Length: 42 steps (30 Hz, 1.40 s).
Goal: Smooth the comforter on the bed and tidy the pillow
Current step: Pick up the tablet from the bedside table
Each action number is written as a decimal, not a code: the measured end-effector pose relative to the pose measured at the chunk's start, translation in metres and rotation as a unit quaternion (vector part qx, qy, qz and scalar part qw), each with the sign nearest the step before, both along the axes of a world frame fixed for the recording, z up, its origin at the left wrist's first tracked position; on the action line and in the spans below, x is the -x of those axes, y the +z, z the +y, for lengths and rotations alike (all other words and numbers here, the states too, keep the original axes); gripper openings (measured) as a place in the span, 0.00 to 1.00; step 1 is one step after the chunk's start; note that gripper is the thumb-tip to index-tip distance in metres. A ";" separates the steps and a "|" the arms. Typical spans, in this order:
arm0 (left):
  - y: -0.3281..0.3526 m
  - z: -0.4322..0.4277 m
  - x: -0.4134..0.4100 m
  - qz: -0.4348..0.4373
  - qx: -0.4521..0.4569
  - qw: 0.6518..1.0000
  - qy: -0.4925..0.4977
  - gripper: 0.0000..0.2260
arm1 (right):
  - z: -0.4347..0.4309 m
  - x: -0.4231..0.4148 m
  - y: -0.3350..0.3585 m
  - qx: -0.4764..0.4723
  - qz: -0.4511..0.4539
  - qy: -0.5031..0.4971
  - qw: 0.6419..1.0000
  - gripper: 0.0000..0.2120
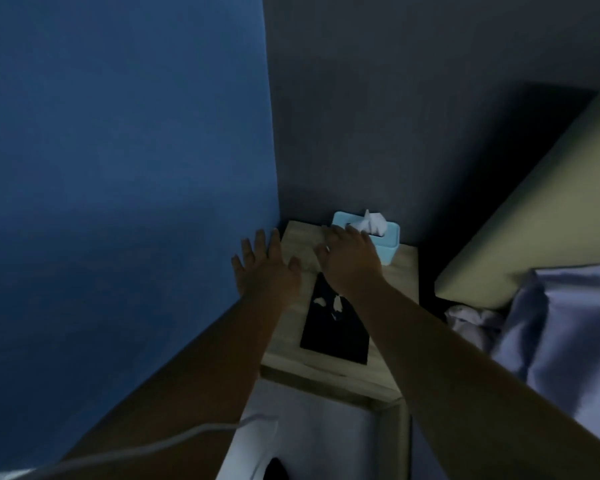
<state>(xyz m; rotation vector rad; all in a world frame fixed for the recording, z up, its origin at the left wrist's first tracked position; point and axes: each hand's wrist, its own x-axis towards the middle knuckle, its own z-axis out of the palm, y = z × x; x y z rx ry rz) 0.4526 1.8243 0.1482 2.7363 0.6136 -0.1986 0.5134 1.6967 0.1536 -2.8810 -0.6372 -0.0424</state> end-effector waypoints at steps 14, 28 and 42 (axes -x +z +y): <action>-0.040 0.037 -0.045 0.000 0.002 0.995 0.096 0.31 | 0.063 -0.067 -0.033 0.027 0.070 0.087 0.993 0.29; -0.110 0.021 -0.022 -0.055 -0.057 0.979 0.190 0.30 | 0.083 -0.074 -0.115 0.019 0.007 0.238 0.971 0.24; -0.124 -0.163 0.048 -0.087 -0.128 0.948 0.279 0.29 | -0.077 -0.015 -0.117 -0.086 -0.018 0.286 0.954 0.25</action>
